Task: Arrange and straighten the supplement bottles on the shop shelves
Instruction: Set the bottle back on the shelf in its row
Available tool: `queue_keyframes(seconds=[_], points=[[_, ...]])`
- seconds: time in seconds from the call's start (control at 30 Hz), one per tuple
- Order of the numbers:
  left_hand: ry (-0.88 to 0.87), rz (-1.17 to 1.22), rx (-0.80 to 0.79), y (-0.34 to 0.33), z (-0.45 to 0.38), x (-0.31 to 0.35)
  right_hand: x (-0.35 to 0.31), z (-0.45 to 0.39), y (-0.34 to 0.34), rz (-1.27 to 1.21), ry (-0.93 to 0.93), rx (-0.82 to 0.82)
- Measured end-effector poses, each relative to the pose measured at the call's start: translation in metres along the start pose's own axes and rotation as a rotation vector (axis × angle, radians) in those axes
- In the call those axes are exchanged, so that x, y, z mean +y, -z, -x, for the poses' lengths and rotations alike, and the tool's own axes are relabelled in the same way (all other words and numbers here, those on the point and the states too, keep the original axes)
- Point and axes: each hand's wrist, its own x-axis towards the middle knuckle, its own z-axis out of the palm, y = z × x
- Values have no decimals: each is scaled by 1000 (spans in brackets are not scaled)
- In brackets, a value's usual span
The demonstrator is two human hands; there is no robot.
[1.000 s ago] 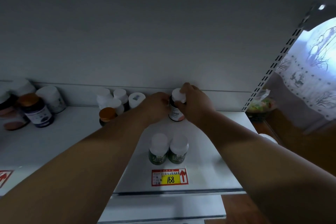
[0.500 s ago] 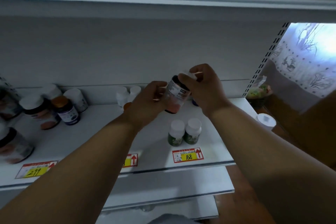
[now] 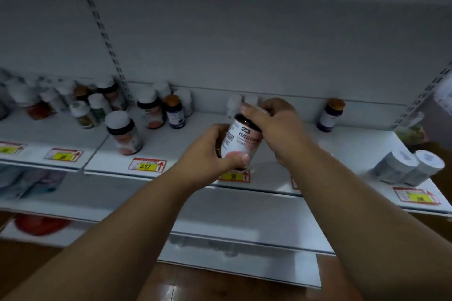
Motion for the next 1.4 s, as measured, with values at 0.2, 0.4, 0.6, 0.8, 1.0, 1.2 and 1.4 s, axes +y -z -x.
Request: queue_keyframes(seconds=[0.2,0.4,0.6,0.8,1.0,1.2,1.4], points=[[52,0,188,30,56,-19,-3,19,-67,-16,48,-164],[83,-19,260,77,72,-44,-18,29,-125,35,54,-196],[83,-181,243,130,51,-82,-27,4,-181,121,31,-115],[101,-253,250,157,51,-120,-25,-17,-232,262,-14,-125],[121,-125,31,164,48,-142,-5,-17,-252,277,-55,-88],[148,-139,-13,173,46,-153,1,-14,-265,173,-72,-76],[143,-133,-48,177,44,-155,0,-3,-261,148,-1,-178]])
